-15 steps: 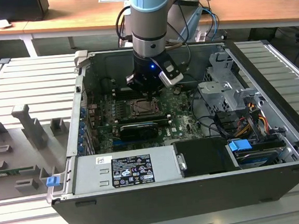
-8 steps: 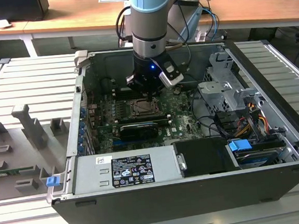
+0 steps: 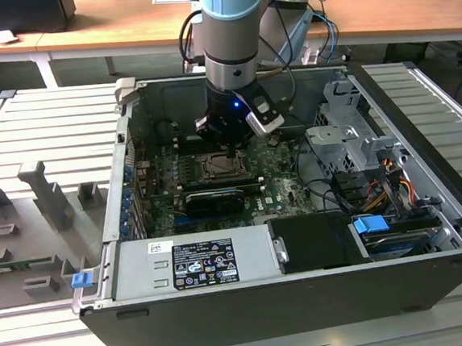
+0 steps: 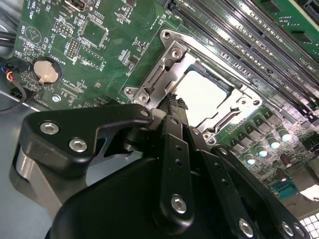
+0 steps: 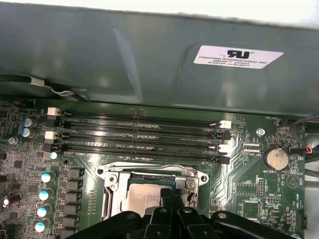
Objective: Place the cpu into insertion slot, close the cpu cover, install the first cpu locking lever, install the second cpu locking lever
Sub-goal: 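Install the second cpu locking lever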
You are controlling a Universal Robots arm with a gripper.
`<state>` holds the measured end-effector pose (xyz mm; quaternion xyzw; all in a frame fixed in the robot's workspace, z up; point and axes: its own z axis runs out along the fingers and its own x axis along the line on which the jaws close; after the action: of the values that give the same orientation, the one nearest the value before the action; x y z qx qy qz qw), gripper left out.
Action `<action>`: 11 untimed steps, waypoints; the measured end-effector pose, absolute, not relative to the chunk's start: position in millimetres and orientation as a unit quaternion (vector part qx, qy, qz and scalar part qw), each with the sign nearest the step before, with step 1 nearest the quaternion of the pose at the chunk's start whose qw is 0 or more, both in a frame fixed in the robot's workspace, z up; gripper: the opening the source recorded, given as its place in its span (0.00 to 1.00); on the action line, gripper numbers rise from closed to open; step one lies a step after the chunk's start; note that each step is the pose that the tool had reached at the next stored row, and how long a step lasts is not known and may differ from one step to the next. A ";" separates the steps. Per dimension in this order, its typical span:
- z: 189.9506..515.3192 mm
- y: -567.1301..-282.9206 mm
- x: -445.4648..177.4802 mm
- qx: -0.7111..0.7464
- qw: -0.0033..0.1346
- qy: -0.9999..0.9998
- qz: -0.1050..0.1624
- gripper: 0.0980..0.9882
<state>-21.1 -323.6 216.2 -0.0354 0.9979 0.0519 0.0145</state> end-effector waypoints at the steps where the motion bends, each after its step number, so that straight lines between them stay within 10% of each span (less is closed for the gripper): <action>1: 216.1 -324.2 -21.1 -0.035 0.014 0.998 0.052 0.01; 11: 216.2 -327.8 -21.1 -0.035 0.014 0.998 0.052 0.01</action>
<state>-21.1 -327.8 216.2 -0.0353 0.9979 0.0519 0.0145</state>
